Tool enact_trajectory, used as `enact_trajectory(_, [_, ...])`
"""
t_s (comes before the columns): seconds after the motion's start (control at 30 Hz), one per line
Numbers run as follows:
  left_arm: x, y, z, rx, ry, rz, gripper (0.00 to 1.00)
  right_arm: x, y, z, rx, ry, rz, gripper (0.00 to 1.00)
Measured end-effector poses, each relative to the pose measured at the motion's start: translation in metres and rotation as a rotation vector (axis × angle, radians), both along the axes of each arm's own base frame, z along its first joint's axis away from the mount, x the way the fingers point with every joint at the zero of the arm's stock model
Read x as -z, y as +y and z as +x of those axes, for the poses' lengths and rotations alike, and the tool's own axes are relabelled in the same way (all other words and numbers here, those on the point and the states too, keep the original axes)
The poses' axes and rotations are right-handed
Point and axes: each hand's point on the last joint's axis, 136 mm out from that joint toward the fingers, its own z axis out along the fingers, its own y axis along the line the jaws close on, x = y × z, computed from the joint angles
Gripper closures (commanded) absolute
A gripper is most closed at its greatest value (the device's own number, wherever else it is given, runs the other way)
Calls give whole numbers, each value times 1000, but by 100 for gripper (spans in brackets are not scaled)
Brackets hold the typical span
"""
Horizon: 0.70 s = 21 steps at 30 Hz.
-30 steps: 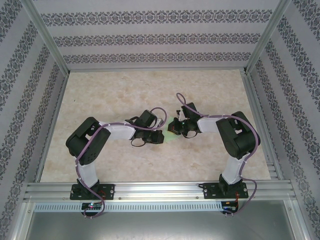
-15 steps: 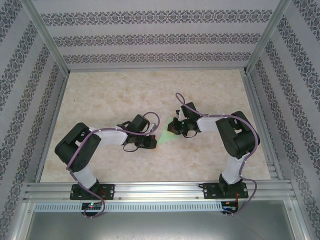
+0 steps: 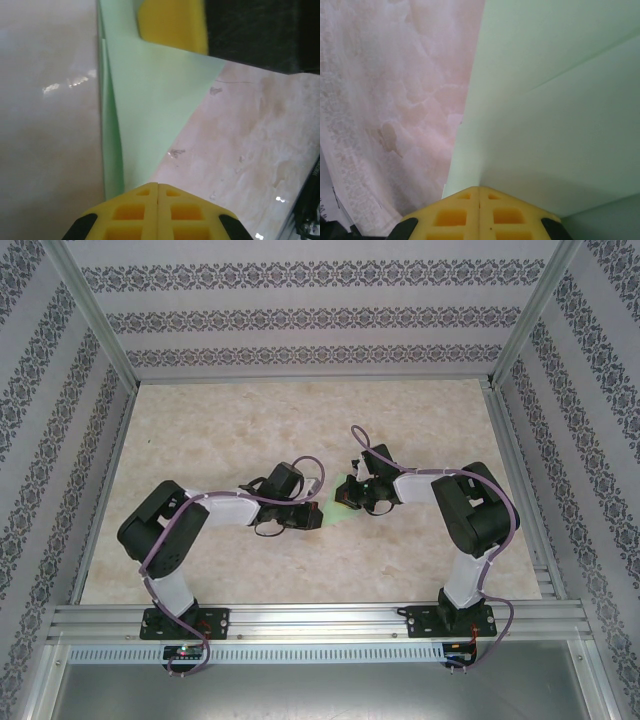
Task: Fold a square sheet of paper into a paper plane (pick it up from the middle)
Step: Fourth fold the wing at the center of the table.
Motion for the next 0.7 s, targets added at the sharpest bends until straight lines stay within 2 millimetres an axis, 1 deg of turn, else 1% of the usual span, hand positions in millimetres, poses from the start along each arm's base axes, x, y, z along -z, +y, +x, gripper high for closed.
enact_trajectory(0.23, [10, 9, 2, -22, -8, 60, 100, -1, 0, 0, 0, 3, -1, 100])
enact_trajectory(0.57, [12, 10, 2, -23, -18, 62, 100, -5, 0, 0, -3, -7, -25, 100])
enact_trajectory(0.67, [12, 10, 2, -24, -22, 58, 100, -16, 5, -3, -15, -24, -16, 100])
enact_trajectory(0.7, [12, 10, 2, -24, -24, 57, 100, -22, 8, -4, -21, -37, -5, 100])
